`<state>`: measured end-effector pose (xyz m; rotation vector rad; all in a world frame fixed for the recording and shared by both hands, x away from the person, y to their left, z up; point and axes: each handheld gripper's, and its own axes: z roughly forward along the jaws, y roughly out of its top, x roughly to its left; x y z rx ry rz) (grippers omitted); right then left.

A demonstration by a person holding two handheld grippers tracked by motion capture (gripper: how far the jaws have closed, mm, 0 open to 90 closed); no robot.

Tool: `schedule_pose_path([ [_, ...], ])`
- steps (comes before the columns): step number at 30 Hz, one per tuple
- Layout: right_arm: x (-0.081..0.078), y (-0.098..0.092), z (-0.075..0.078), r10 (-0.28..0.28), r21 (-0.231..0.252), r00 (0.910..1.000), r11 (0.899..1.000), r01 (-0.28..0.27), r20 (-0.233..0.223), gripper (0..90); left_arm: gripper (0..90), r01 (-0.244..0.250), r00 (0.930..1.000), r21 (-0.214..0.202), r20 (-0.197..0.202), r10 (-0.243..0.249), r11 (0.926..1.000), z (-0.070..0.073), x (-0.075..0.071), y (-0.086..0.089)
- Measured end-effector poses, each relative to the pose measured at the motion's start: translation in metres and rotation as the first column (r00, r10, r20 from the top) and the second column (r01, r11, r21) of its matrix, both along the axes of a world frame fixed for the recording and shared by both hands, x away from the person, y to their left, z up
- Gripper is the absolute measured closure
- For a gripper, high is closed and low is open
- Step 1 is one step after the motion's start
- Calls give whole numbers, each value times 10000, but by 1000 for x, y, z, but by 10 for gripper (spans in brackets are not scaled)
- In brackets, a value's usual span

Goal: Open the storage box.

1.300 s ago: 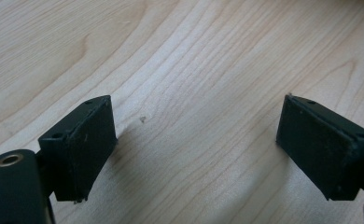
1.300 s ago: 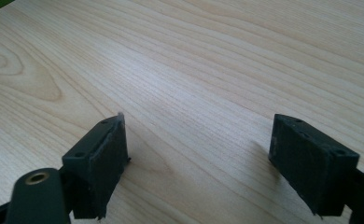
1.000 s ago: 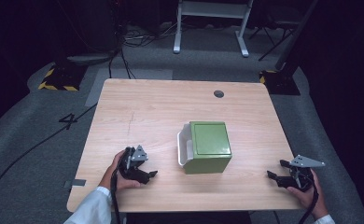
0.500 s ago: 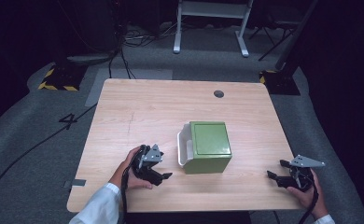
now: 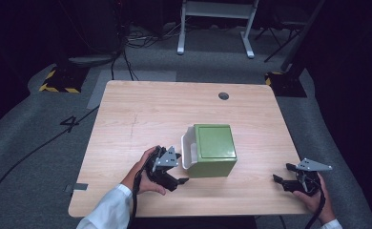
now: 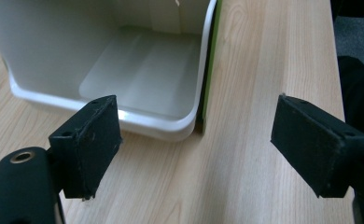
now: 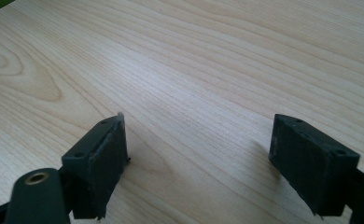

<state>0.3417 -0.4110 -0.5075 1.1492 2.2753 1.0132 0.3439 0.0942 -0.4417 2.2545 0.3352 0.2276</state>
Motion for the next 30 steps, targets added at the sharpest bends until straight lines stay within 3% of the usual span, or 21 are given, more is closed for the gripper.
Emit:
schedule_pose_path([
  [5,0,0,0,-4,-1,10000,10000,4,-3,194,160,294,9995,-55,-61,-294,9996,1,1,-11],
  [15,0,0,0,-7,-9,10000,10000,7,11,194,162,789,9967,402,-245,-779,9961,-5,7,-31],
  [19,0,0,0,-8,-6,10000,10000,8,7,194,162,910,9945,677,-590,-871,9935,-11,10,-33],
  [24,-1,0,0,-13,-14,10000,10000,13,16,194,173,918,9942,656,-622,-877,9936,-14,11,-32],
  [30,-1,0,0,-13,-15,10000,10000,13,16,194,191,927,9937,1006,-716,-857,9906,-17,12,-29],
])
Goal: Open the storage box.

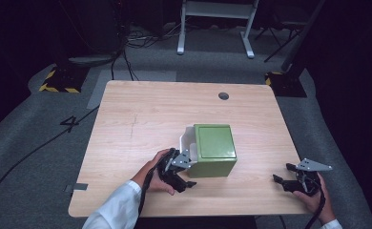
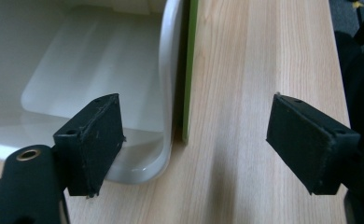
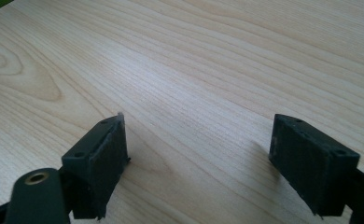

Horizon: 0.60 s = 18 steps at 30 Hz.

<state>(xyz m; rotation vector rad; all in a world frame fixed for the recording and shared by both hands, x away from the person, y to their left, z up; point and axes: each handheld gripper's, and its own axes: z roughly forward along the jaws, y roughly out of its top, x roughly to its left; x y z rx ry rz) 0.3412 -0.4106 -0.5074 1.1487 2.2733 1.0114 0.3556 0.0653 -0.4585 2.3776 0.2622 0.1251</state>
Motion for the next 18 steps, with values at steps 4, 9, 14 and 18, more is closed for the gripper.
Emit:
schedule_pose_path([
  [4,0,0,0,1,3,10000,10000,-1,2,194,213,-154,9999,184,4,154,9997,-3,1,5],
  [9,0,0,0,1,-1,10000,10000,-1,9,194,306,-341,9994,94,51,340,9994,-2,1,16],
  [14,0,0,0,1,-2,10000,10000,-1,8,194,404,-422,9991,-19,7,422,9991,-1,0,26],
  [18,0,0,0,1,-2,10000,10000,-1,6,194,490,-425,9991,-62,17,425,9991,-1,0,32],
])
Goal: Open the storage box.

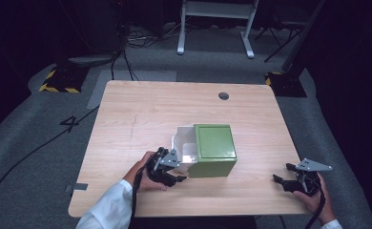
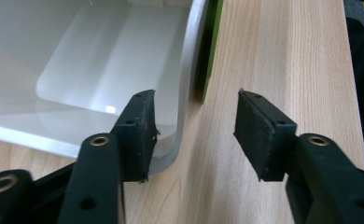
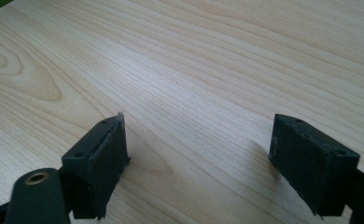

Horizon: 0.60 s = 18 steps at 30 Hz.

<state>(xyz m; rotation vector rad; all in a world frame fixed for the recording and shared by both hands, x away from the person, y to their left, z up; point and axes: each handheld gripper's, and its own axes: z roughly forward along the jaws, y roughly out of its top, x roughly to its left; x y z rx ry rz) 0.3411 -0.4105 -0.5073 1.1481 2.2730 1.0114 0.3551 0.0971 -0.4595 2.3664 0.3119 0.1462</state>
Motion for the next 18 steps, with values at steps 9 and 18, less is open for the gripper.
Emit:
schedule_pose_path([
  [9,0,0,0,0,-16,10000,10000,0,25,194,607,-150,9998,279,145,146,9995,-1,-1,12],
  [18,0,0,0,3,-24,10000,10000,-3,37,194,669,-543,9983,201,220,539,9983,-2,-1,27],
])
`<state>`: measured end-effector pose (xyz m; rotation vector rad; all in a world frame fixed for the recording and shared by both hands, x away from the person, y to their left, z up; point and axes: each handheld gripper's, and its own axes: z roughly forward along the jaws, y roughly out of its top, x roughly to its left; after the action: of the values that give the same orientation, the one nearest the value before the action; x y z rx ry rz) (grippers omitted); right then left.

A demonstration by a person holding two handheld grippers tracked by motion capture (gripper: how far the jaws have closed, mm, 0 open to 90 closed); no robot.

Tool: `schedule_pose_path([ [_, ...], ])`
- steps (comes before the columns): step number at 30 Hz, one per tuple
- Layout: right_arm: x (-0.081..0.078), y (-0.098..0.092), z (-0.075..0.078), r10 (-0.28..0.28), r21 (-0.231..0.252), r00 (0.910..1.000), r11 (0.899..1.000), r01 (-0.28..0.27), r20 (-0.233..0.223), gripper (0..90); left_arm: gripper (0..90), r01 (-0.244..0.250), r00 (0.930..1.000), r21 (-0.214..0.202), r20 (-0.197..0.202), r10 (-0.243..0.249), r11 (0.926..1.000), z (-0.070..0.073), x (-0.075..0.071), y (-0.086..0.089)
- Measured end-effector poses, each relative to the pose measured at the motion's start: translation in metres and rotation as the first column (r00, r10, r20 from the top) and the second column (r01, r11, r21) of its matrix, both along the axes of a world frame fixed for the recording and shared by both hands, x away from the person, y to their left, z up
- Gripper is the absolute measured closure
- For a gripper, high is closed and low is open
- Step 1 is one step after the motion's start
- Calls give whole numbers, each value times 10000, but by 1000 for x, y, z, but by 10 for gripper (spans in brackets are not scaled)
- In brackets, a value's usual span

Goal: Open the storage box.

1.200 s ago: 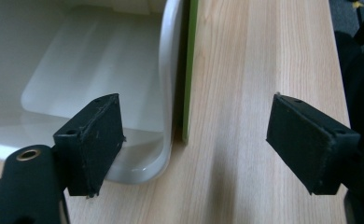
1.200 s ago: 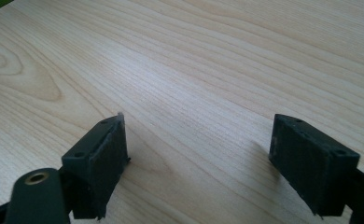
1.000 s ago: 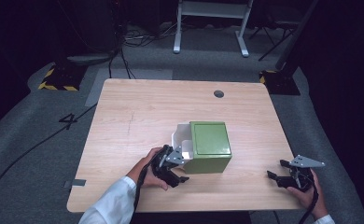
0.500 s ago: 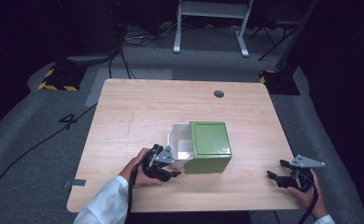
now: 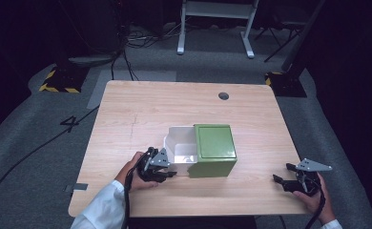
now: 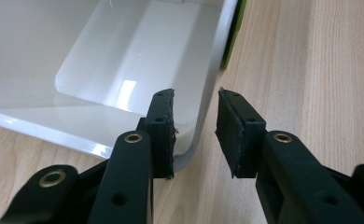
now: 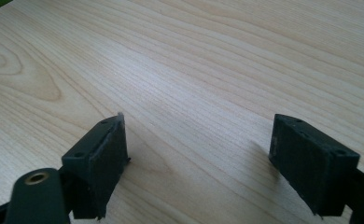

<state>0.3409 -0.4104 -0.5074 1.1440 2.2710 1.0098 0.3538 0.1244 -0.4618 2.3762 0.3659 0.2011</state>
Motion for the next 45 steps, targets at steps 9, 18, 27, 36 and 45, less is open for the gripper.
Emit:
schedule_pose_path([
  [9,0,0,0,-2,13,10000,10000,2,-18,194,700,-161,9999,186,-29,162,9997,-4,0,12],
  [18,0,0,0,-2,14,10000,10000,2,-19,194,703,-87,9999,137,-131,88,9999,-4,1,16],
  [27,0,0,0,-5,23,10000,10000,5,-33,194,710,-189,9996,186,-225,193,9996,-7,1,25],
  [36,0,0,0,-4,7,10000,10000,4,-9,194,587,-335,9994,-312,-127,331,9990,0,-1,29],
  [45,0,0,0,-2,8,10000,10000,2,-7,194,377,-860,9949,-533,484,886,9949,16,-10,36],
])
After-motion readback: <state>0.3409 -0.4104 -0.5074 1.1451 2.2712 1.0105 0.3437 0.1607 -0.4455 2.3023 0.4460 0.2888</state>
